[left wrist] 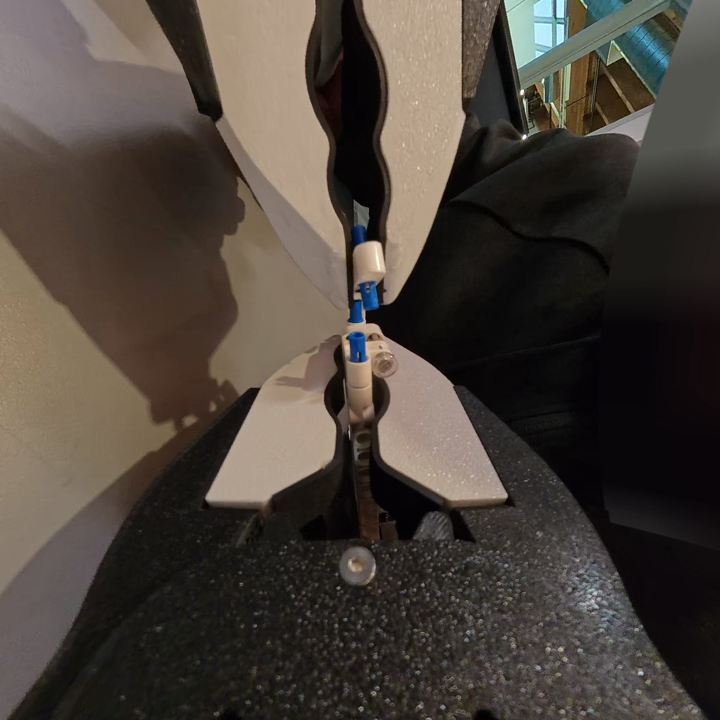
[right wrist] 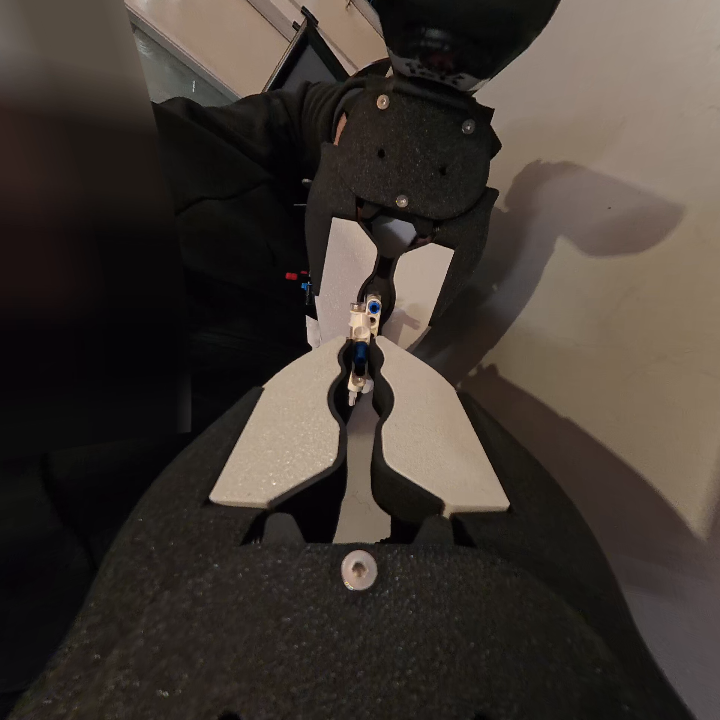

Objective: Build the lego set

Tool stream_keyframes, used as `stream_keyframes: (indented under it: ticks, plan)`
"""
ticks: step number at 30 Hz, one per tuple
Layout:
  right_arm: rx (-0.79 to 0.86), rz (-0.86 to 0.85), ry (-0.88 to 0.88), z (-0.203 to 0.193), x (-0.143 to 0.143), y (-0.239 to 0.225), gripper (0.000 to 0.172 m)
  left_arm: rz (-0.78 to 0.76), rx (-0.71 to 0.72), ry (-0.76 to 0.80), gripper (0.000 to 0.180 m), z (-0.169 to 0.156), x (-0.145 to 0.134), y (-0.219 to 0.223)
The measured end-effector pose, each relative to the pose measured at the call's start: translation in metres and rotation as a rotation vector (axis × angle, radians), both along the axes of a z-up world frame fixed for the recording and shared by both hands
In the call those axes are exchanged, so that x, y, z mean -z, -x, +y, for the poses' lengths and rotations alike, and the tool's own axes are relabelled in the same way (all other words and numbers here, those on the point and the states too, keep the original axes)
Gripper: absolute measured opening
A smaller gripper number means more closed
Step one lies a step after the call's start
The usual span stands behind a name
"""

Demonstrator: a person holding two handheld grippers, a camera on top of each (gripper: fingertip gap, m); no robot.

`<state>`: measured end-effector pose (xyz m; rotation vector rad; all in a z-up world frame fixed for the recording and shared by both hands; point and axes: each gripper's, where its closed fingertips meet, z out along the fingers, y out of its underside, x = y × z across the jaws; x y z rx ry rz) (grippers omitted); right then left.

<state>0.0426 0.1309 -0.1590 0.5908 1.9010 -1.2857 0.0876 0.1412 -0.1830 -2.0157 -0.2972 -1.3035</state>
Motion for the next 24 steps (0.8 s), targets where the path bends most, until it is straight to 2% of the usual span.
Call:
stream_keyframes:
  ticks: [8,24]
  plan:
    - [0.051,-0.033,0.052,-0.0067,0.0040,0.0022,0.007,0.018,0.002,0.019,0.008,-0.0008,0.0035,0.0015]
    - [0.068,-0.102,0.030,-0.0101,0.0074,0.0015,0.007,0.034,-0.006,0.029,0.008,-0.0007,0.0047,0.0004]
